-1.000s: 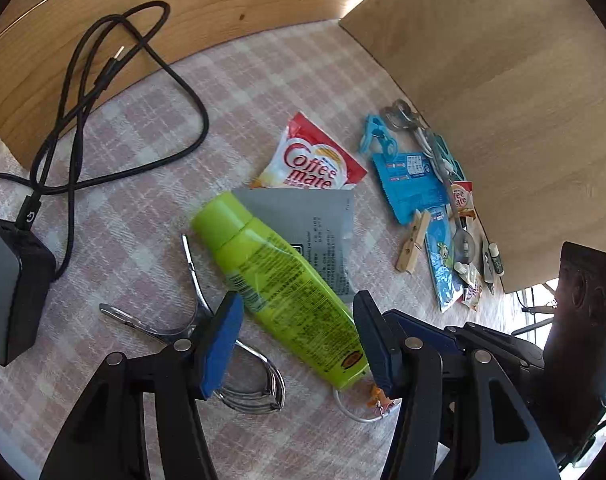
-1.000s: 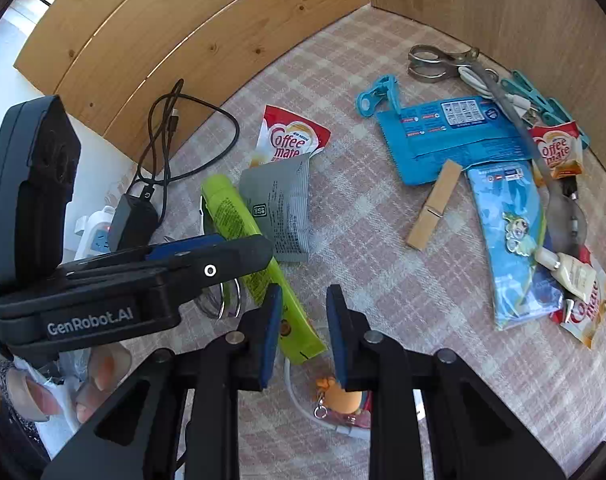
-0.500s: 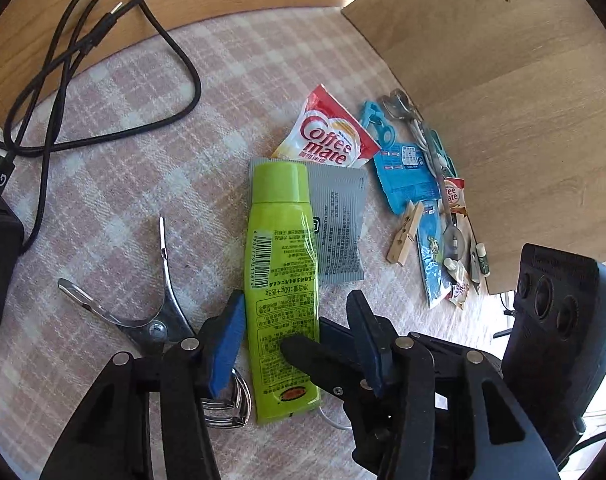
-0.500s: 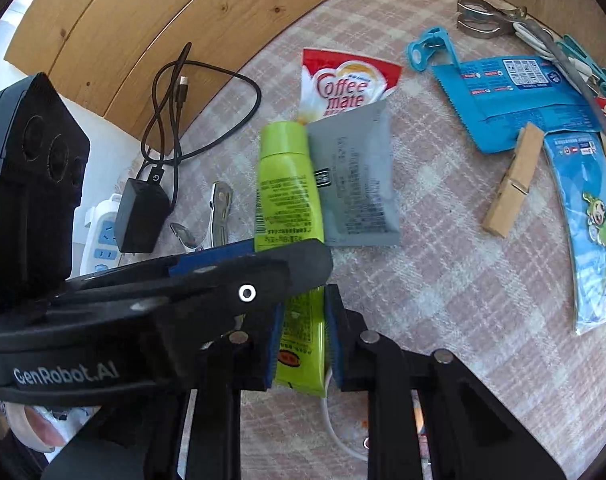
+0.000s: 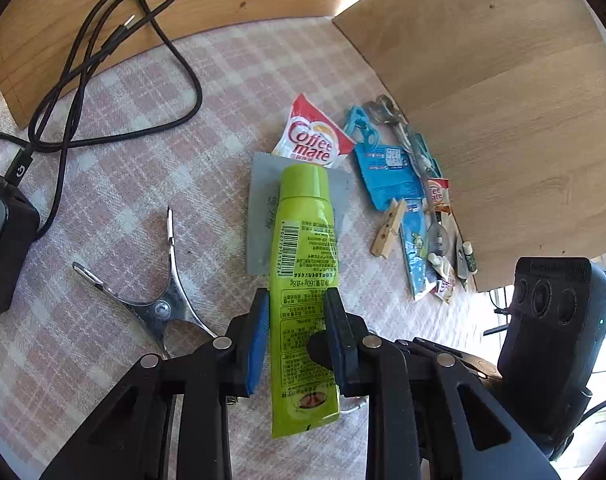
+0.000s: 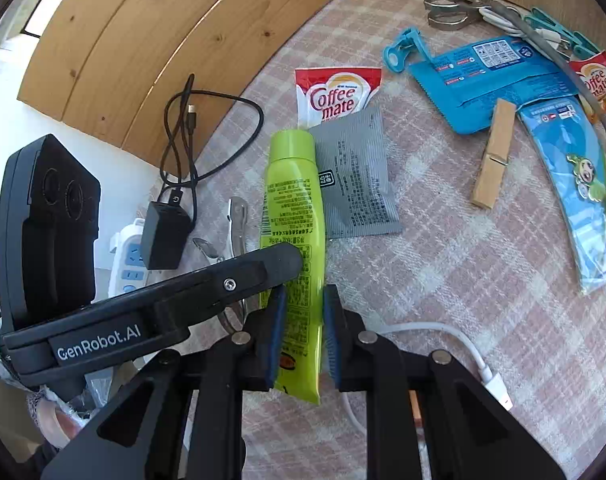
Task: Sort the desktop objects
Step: 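Carry the yellow-green tube into the black tray and release it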
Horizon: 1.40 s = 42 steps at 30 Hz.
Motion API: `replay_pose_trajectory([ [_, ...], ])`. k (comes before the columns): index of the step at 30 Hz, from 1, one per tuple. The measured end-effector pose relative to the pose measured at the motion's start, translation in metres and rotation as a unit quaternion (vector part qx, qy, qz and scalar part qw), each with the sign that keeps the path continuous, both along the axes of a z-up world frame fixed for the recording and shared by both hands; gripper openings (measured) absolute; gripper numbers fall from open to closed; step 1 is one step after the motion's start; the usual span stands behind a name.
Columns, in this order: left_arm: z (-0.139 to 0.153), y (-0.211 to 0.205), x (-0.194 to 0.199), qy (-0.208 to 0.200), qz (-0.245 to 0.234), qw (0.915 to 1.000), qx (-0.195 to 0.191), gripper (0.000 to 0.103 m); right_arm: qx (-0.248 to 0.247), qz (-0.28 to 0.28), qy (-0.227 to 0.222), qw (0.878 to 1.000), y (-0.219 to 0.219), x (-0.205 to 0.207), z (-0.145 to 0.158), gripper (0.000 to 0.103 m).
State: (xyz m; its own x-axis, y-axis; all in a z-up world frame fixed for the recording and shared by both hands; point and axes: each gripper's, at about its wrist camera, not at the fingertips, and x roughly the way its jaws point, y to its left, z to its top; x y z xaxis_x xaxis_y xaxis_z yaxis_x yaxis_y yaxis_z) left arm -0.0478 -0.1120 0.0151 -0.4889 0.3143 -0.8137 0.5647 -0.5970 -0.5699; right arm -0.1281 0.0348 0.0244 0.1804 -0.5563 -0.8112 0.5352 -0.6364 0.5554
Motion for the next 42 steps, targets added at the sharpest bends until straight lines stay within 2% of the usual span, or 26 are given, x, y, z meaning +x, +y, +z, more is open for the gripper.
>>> replay_pose_trajectory([
  [8,0.032,0.033,-0.011,0.03,-0.037,0.9988,-0.008,0.025,-0.014,-0.036,0.02,0.999,0.034,0.004,0.034,0.018],
  [14,0.052,0.083,-0.029,0.048,-0.087,0.995,-0.011,0.025,-0.019,-0.084,0.037,0.996,0.083,0.007,0.055,0.018],
  [19,0.062,0.14,-0.05,0.058,-0.15,0.987,-0.005,0.025,-0.02,-0.144,0.046,0.988,0.144,0.009,0.067,0.018],
  [22,0.067,0.18,-0.063,0.064,-0.192,0.9794,0.0,0.025,-0.022,-0.184,0.047,0.981,0.186,0.011,0.072,0.018],
  [27,0.078,0.252,-0.082,0.073,-0.269,0.9602,0.001,0.025,-0.024,-0.247,0.051,0.967,0.262,0.019,0.082,0.018],
  [31,0.085,0.316,-0.088,0.079,-0.328,0.9413,0.011,0.025,-0.02,-0.3,0.055,0.952,0.324,0.035,0.091,0.018],
  [38,0.104,0.423,-0.082,0.095,-0.423,0.9011,0.013,0.025,-0.002,-0.382,0.066,0.922,0.426,0.074,0.109,0.018],
  [42,0.109,0.469,-0.072,0.097,-0.468,0.8784,0.004,0.024,0.023,-0.402,0.069,0.913,0.465,0.095,0.115,0.018],
])
